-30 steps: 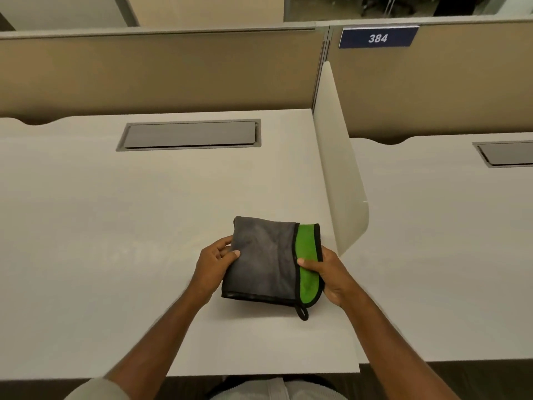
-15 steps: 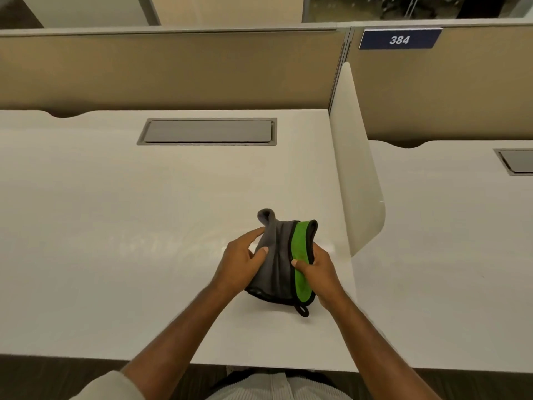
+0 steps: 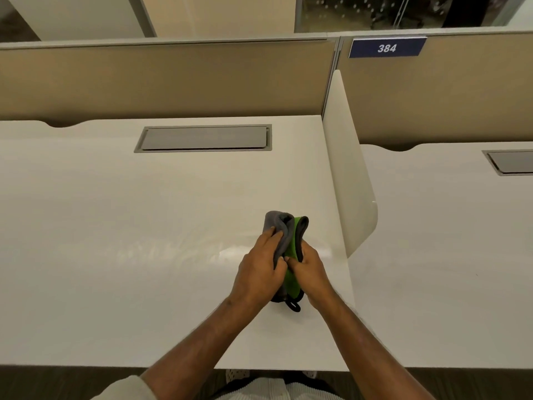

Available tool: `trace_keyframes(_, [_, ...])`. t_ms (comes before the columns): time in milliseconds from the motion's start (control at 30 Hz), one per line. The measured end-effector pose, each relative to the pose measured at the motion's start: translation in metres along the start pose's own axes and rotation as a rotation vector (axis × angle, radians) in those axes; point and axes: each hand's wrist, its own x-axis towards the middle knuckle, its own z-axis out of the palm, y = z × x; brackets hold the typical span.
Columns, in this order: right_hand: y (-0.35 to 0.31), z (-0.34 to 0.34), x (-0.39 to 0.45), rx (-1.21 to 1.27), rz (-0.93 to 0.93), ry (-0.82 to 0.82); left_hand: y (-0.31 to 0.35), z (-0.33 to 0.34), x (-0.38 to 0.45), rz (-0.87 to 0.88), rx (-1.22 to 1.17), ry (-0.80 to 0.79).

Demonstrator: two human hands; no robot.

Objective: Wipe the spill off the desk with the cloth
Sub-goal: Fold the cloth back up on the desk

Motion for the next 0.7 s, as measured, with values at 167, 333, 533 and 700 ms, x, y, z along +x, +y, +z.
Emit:
trace_keyframes(167, [-0.006,0.006,0.002,0.171,0.097,0.023,0.005,-0.001,0.002,0.018,-0.022,-0.031])
trace_keyframes(333, [-0.006,0.008,0.004,0.458,0.233,0.051,0.005,-0.011,0.004,-0.028,-0.23,-0.069])
trace_keyframes(533, [0.01,0.008,0.012,0.37,0.108,0.017,-0.003,-0.016,0.004,-0.069,-0.437,-0.129])
trace_keyframes(700, [0.013,0.009,0.014,0.46,0.148,0.043,-0.016,-0.023,0.008,-0.082,-0.306,0.321])
